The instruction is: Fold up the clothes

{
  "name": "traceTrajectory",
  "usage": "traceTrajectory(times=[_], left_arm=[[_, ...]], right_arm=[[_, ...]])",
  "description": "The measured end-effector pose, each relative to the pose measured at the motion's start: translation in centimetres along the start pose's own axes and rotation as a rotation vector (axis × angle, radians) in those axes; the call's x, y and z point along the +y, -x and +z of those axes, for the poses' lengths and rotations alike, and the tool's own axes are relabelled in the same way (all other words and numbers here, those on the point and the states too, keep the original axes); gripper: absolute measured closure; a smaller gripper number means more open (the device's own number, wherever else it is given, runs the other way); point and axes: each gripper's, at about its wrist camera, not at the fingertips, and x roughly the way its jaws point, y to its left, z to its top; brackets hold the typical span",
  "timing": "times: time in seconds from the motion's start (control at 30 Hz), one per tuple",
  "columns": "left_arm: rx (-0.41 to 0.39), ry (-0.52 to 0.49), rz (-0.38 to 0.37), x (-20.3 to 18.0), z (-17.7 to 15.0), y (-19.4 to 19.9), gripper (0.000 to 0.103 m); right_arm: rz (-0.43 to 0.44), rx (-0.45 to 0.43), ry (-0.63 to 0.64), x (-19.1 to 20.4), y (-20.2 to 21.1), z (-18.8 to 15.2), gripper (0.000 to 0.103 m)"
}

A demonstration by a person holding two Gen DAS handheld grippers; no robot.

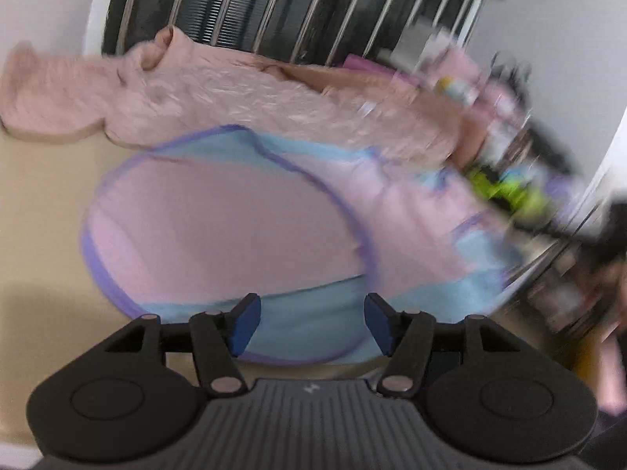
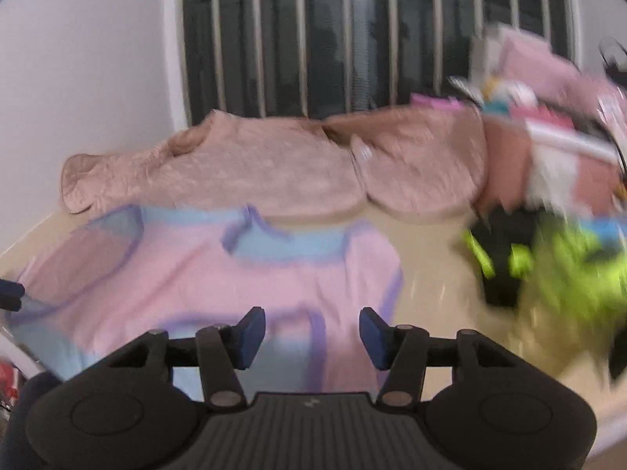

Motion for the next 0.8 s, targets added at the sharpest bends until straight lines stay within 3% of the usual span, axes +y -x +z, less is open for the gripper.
traceTrajectory(times=[0.07, 0.1, 0.17, 0.3, 0.33, 0.5, 0.53, 0.57, 0.6, 0.7, 0.77, 0.8], left_arm=[[-0.025, 0.043, -0.035, 0.2, -0.2, -0.2, 0.049], [-0.021, 0.03, -0.017, -0.1, -0.3, -0.5, 0.054], [-0.012, 0.007, 0.02, -0.8, -0.5, -0.9, 0.08], [-0.001, 0.054, 0.087, -1.4, -0.7, -0.8, 0.09], [0.0, 0.047, 0.103, -1.8, -0.9, -0.7, 0.09], [0.005, 0.012, 0.151, -3.9, -1.5, 0.2, 0.086], [-0.016, -0.006, 0.181, -4.1, -1.2, 0.5, 0.075], [-0.048, -0.023, 0.206, -3.8, -0.6, 0.9, 0.059], [-0.079, -0.041, 0.235, -3.4, 0.0, 1.2, 0.053], [-0.093, -0.063, 0.334, -0.9, 2.5, -0.1, 0.052], [-0.068, -0.046, 0.38, 0.4, 3.5, -1.7, 0.057], [-0.057, -0.04, 0.402, 0.7, 3.8, -2.3, 0.057]], right_arm=[[-0.01, -0.002, -0.011, -0.4, 0.1, -1.5, 0.065], [-0.018, -0.006, -0.01, -0.5, 0.1, -2.1, 0.069], [-0.024, -0.002, -0.02, -0.8, -0.2, -2.8, 0.075], [-0.038, -0.017, -0.026, -1.1, -0.5, -2.9, 0.091], [-0.055, -0.018, -0.038, -1.4, -0.6, -2.9, 0.091], [-0.148, -0.004, -0.05, -1.9, -0.4, -2.6, 0.09], [-0.134, -0.023, -0.045, -1.5, 0.0, -2.2, 0.088], [-0.11, -0.05, -0.039, -1.1, 0.4, -1.7, 0.088], [-0.087, -0.077, -0.032, -0.7, 0.8, -1.3, 0.087], [0.067, -0.114, -0.01, 1.2, -0.5, 1.1, 0.078], [0.137, -0.071, 0.036, 3.0, -3.3, 2.3, 0.068], [0.147, -0.043, 0.061, 4.0, -4.8, 2.8, 0.067]])
